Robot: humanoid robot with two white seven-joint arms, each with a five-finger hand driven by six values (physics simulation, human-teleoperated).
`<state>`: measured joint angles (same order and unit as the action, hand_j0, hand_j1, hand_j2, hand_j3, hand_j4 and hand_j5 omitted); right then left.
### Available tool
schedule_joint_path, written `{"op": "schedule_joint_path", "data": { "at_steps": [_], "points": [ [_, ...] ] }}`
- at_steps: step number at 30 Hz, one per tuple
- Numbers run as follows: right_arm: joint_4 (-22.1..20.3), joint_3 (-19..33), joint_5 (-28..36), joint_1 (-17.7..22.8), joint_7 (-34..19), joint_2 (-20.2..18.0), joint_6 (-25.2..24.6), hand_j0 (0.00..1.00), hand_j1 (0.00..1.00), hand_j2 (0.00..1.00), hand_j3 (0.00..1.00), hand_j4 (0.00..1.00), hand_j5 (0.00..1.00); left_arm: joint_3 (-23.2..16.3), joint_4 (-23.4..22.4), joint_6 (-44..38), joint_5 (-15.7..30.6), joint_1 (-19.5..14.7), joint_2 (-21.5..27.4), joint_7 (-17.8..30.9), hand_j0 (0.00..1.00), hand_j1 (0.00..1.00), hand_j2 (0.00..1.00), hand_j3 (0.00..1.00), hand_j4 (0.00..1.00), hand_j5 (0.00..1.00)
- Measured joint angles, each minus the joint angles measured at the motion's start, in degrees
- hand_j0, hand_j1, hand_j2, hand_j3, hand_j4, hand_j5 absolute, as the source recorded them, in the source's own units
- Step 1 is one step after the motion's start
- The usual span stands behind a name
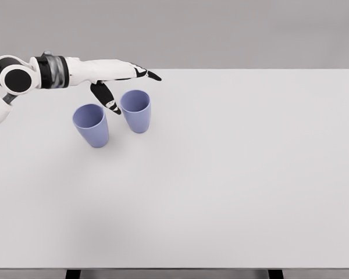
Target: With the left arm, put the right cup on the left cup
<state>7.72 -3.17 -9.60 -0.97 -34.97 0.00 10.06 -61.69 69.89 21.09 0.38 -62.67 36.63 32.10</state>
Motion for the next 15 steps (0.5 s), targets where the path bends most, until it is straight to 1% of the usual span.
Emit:
{"op": "schedule_joint_path", "data": {
  "at_steps": [2, 6, 15],
  "points": [
    [0.00, 0.00, 0.00, 0.00, 0.00, 0.00, 0.00, 1.00, 1.00, 1.00, 1.00, 1.00, 1.00, -0.02, -0.55, 0.00, -0.61, -0.09, -0.07, -0.01, 1.00, 1.00, 1.00, 1.00, 1.00, 1.00],
    [0.00, 0.00, 0.00, 0.00, 0.00, 0.00, 0.00, 1.00, 1.00, 1.00, 1.00, 1.00, 1.00, 0.00, -1.75, 0.00, -3.24, -0.35, -0.40, -0.69, 1.00, 1.00, 1.00, 1.00, 1.00, 1.00],
    [0.00, 0.00, 0.00, 0.00, 0.00, 0.00, 0.00, 1.00, 1.00, 1.00, 1.00, 1.00, 1.00, 0.02, -4.04, 0.09, -4.49, -0.18, -1.56, -1.26, 1.00, 1.00, 1.00, 1.00, 1.00, 1.00]
  ]
}}
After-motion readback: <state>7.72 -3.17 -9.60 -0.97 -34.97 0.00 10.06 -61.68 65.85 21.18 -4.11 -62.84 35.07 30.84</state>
